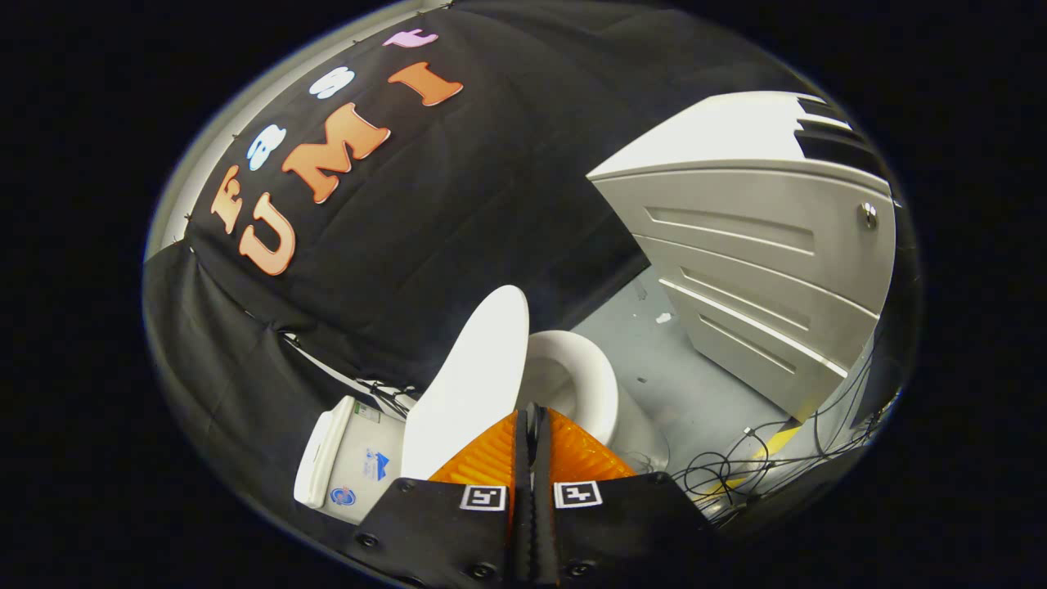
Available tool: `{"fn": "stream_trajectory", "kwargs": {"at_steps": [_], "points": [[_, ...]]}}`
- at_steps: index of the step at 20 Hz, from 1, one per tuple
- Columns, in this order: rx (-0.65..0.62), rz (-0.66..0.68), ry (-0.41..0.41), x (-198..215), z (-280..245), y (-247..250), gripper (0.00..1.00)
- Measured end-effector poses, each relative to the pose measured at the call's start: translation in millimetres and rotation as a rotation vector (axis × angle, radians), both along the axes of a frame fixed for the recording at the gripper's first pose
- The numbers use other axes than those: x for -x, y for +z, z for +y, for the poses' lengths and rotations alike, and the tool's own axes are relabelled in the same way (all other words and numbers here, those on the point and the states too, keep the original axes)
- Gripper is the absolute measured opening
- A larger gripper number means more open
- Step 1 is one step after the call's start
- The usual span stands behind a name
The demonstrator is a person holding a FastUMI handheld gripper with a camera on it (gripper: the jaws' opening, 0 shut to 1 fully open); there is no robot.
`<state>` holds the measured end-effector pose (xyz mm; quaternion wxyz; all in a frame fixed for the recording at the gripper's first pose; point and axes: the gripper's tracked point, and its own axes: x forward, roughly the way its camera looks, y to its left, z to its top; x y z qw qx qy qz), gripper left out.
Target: Open the toilet lid.
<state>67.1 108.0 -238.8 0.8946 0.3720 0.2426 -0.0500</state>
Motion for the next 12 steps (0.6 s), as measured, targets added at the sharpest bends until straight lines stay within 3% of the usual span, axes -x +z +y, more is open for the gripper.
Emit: {"fn": "stream_trajectory", "kwargs": {"at_steps": [12], "points": [[0.323, -0.159, 0.150, -16, 88, 140, 0.08]]}}
